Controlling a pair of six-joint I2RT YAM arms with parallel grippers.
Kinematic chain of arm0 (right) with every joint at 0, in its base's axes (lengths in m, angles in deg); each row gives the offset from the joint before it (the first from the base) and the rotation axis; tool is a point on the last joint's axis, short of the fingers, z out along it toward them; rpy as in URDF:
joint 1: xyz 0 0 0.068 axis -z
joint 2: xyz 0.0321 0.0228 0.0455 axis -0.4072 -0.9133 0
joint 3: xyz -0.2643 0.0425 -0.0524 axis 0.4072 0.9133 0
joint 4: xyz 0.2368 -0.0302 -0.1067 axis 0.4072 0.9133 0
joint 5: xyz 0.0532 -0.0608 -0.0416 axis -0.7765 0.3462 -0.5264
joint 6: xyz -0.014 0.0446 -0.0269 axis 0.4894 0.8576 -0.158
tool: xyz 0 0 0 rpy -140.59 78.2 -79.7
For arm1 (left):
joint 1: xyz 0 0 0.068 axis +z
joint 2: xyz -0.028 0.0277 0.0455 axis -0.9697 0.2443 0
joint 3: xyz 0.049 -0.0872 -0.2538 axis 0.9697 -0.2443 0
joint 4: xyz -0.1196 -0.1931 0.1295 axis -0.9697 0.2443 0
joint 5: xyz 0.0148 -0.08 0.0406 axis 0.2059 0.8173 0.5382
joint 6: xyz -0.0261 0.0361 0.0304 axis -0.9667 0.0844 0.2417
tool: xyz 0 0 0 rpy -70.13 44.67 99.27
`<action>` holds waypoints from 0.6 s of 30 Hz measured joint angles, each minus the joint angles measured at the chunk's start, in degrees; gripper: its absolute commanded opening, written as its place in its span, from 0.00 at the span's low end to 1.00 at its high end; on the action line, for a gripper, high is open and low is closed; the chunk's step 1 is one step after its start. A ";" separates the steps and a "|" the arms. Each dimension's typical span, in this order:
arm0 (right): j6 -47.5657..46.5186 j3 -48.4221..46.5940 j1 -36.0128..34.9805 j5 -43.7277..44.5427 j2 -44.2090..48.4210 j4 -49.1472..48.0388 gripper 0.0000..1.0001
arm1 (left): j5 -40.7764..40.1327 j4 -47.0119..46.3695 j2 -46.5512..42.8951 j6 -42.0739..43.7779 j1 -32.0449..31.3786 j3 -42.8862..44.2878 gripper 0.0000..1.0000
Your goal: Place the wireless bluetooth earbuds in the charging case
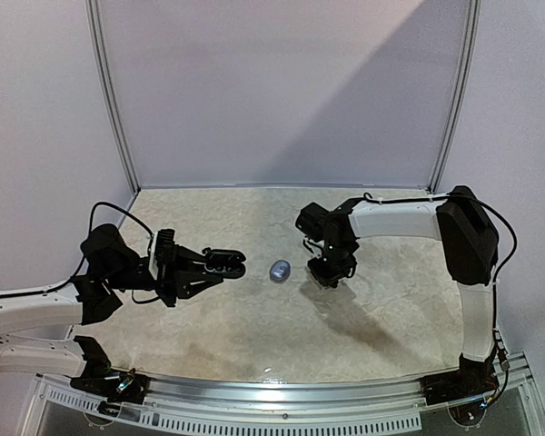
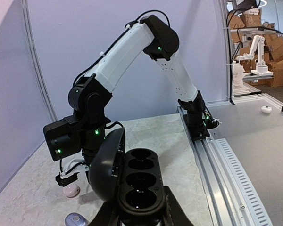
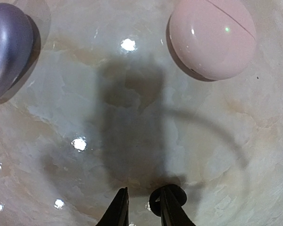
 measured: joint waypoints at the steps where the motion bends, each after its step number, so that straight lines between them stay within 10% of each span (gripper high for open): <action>1: 0.11 0.00 0.00 0.04 -0.02 0.04 0.21 | -0.15 0.02 0.00 0.02 0.00 0.00 0.00; 18: 4.74 1.38 0.02 5.68 1.25 3.13 0.19 | -0.72 0.09 0.00 0.15 0.00 0.00 0.00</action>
